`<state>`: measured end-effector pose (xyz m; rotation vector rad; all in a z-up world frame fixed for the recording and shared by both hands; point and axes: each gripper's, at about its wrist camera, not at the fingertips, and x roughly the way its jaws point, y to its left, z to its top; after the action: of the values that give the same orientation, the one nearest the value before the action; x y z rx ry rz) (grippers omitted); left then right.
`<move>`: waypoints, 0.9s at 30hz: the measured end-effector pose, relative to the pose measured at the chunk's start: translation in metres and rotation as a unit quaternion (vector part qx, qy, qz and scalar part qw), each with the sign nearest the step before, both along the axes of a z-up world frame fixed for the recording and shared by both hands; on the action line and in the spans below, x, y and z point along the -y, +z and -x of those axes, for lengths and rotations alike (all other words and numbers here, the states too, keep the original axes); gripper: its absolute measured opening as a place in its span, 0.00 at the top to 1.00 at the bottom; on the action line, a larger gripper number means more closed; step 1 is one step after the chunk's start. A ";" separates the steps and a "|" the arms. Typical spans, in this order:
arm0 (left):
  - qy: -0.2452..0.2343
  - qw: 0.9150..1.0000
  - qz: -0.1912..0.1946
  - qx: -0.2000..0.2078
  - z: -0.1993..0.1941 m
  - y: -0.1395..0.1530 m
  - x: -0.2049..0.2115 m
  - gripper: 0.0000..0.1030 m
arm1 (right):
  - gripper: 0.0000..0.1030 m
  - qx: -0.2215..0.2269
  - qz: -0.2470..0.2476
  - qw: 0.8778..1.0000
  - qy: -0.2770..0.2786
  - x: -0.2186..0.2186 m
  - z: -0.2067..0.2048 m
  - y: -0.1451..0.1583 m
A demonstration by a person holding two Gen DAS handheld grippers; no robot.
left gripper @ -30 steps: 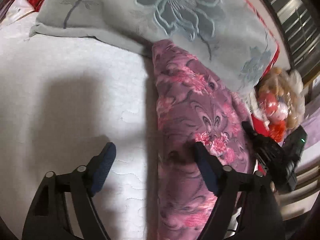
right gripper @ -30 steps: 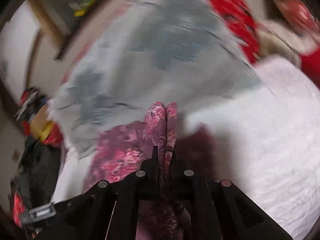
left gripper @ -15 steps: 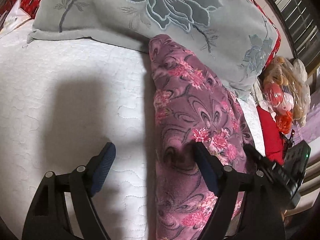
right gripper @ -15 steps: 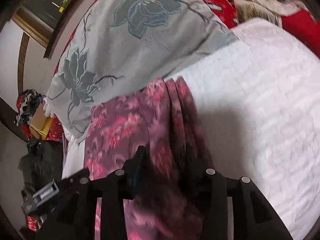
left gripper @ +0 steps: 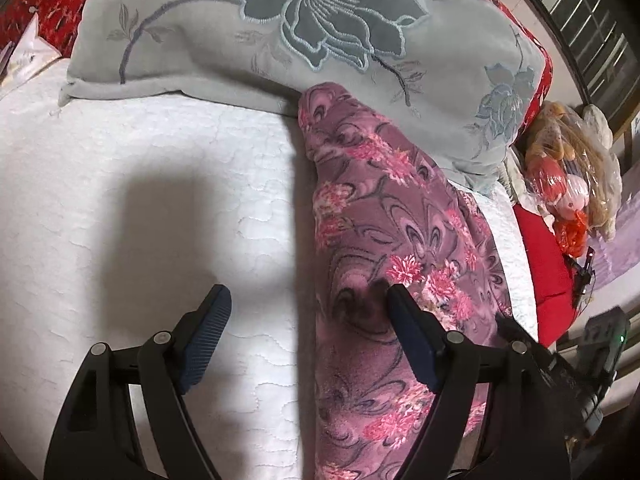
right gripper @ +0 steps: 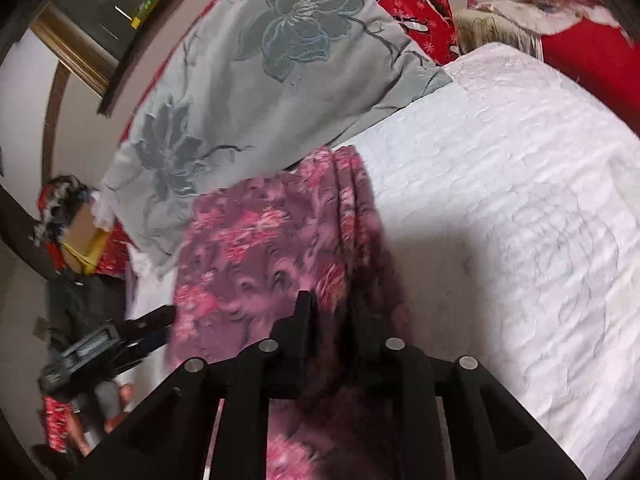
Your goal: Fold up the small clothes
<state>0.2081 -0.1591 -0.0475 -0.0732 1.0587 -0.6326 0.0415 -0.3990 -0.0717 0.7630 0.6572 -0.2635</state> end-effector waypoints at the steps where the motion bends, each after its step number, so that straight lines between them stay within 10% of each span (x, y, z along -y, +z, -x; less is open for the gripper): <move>1: 0.001 1.000 0.001 0.000 0.000 0.001 -0.001 0.22 | 0.70 -0.006 0.001 1.000 0.006 -0.003 0.003 -0.002; 8: -0.001 1.000 0.009 -0.018 -0.004 -0.002 -0.005 0.22 | 0.84 -0.052 0.067 0.996 0.025 -0.015 -0.004 0.007; 14: 0.035 0.998 0.047 -0.031 -0.026 0.000 -0.029 0.22 | 0.55 0.025 0.040 0.999 -0.003 0.017 -0.037 0.040; 20: 0.024 0.996 0.059 -0.066 -0.036 -0.015 -0.018 0.22 | 0.54 -0.045 0.032 0.998 -0.010 0.044 -0.111 0.011; 21: 0.019 0.996 0.059 -0.063 -0.035 -0.014 -0.014 0.22 | 0.58 -0.065 0.035 0.997 0.008 0.044 -0.124 0.006; 22: 0.014 0.996 0.059 -0.060 -0.034 -0.013 -0.011 0.22 | 0.87 -0.067 0.046 0.996 0.024 0.041 -0.130 0.007; 23: 0.009 0.997 0.057 -0.056 -0.033 -0.012 -0.007 0.22 | 0.95 -0.051 0.085 0.995 0.033 0.036 -0.133 0.016; 27: 0.008 0.999 0.029 -0.035 -0.031 -0.015 0.007 0.21 | 0.95 -0.041 0.072 0.997 -0.004 0.054 -0.132 0.007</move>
<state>0.2387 -0.1659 -0.0624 -0.1554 1.1069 -0.6504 0.1733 -0.4532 -0.0644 0.6193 0.7058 -0.3470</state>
